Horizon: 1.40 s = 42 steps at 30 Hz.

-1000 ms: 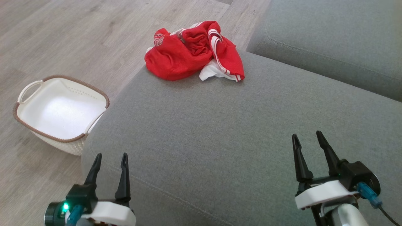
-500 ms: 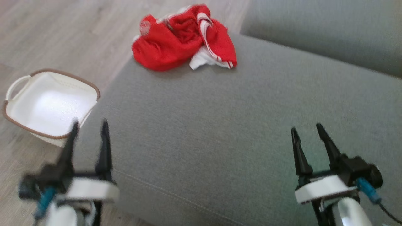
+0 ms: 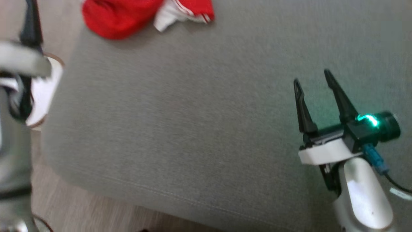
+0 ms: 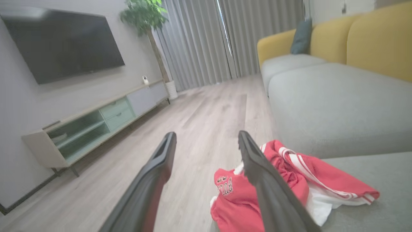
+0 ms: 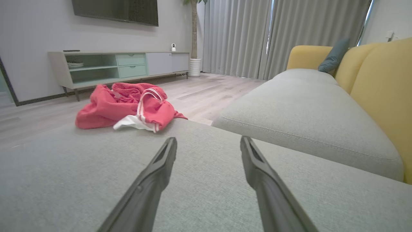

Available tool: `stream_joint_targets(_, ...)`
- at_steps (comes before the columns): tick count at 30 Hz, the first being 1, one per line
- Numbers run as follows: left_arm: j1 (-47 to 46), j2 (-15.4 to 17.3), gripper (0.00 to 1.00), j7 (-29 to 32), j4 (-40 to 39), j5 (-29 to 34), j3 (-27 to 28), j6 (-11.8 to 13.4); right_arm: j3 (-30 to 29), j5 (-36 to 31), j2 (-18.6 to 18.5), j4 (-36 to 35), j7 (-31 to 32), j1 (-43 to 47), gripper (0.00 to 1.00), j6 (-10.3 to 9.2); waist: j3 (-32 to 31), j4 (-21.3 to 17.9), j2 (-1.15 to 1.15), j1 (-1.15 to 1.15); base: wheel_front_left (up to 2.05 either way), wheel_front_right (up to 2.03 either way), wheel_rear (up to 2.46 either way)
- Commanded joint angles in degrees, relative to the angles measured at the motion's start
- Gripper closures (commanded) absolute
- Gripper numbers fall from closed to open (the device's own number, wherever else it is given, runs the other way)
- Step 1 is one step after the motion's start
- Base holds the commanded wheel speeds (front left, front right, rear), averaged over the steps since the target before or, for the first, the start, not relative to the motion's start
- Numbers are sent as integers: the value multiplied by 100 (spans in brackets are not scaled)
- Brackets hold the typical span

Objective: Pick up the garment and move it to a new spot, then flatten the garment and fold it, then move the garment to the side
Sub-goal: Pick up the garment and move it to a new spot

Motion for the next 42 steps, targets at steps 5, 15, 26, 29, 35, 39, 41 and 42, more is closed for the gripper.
stream_joint_targets(5, -1230, 472, 0, 757, 1049, -485, 92, -76, 217, -180, -23, -393, -59, -311, 0, 43, 1035, -637, 0, -2, 0, 0, 0)
stream_joint_targets(15, -2225, 703, 0, 2196, 2318, -1698, -646, -103, 212, -340, -23, -717, -59, -237, 0, 43, 1663, -880, 0, -2, 0, 0, 0)
stream_joint_targets(26, -2498, 972, 82, 2569, 2817, -2192, -1149, -104, 232, -310, -23, -824, -59, -288, 0, 43, 1872, -945, 0, -2, 0, 0, 0)
stream_joint_targets(29, -2520, 1054, 100, 2490, 2857, -2205, -1293, -104, 223, -276, -23, -813, -59, -308, 0, 43, 1828, -932, 0, -2, 0, 0, 0)
stream_joint_targets(35, -2653, 1255, 100, 2300, 2884, -2159, -1491, -104, 189, -194, -23, -757, -59, -313, 0, 43, 1559, -864, 0, -2, 0, 0, 0)
stream_joint_targets(39, -2733, 1400, 100, 2296, 2843, -2111, -1658, -104, 188, -73, -23, -705, -59, -310, 0, 43, 1249, -796, 0, -2, 0, 0, 0)
stream_joint_targets(41, -2766, 1486, 100, 2296, 2761, -2075, -1778, -104, 195, 5, -23, -664, -59, -300, 0, 43, 1058, -764, 0, -2, 0, 0, 0)
stream_joint_targets(42, -2766, 1486, 100, 2296, 2761, -2075, -1778, -104, 195, 5, -23, -664, -59, -300, 0, 43, 1058, -764, 0, -2, 0, 0, 0)
